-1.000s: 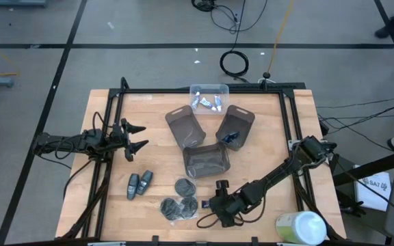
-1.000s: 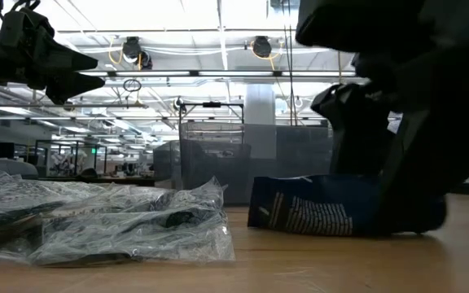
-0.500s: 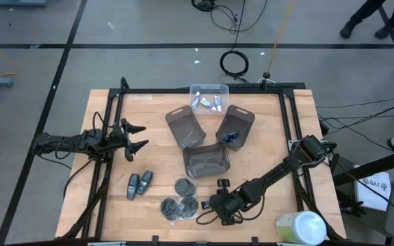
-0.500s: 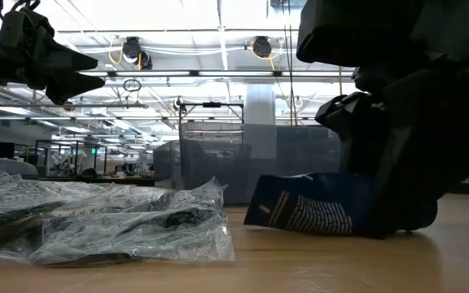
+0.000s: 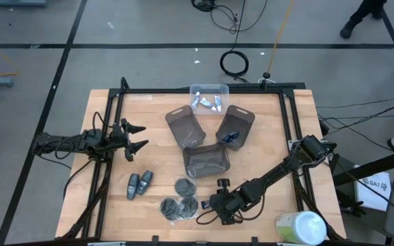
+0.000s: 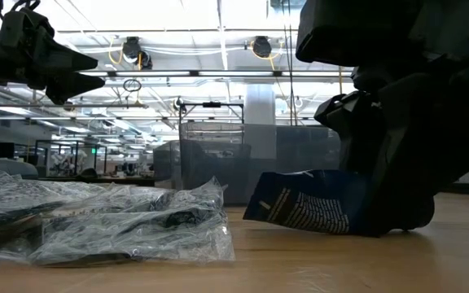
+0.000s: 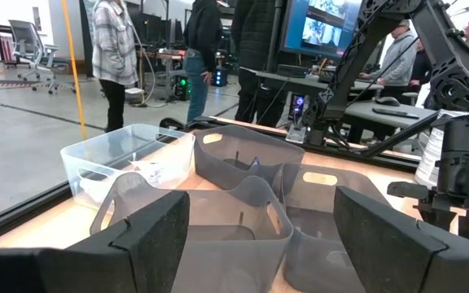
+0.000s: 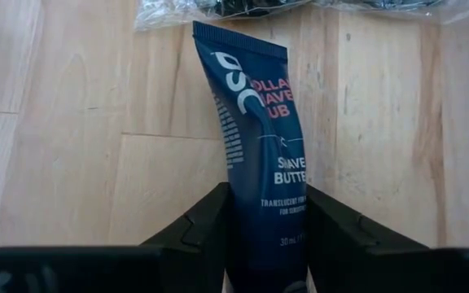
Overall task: Pick & Place Travel size toiletries
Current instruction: Put the black shave cream into the top right black transparent bin
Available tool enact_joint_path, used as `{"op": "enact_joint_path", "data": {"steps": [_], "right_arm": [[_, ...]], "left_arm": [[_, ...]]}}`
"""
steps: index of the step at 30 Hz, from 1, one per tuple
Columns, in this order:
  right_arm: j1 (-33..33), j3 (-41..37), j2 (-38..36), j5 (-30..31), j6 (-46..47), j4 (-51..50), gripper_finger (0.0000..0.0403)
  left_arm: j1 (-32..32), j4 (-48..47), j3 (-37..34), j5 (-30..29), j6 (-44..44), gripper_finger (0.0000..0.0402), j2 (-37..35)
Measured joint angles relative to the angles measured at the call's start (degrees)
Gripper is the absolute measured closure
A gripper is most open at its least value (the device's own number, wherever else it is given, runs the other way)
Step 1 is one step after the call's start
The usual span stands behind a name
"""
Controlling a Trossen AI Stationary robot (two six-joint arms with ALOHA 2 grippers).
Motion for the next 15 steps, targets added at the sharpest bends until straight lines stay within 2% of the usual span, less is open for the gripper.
{"op": "enact_joint_path", "data": {"steps": [3,15], "right_arm": [[0.0,-0.1,-0.8,-1.7,0.0,-0.6,0.0284],[0.0,-0.1,-6.5,-1.5,0.0,-0.5,0.0285]], "left_arm": [[0.0,0.0,0.0,0.0,0.0,0.0105,0.0],[0.0,0.0,0.0,0.0,0.0,0.0105,0.0]]}}
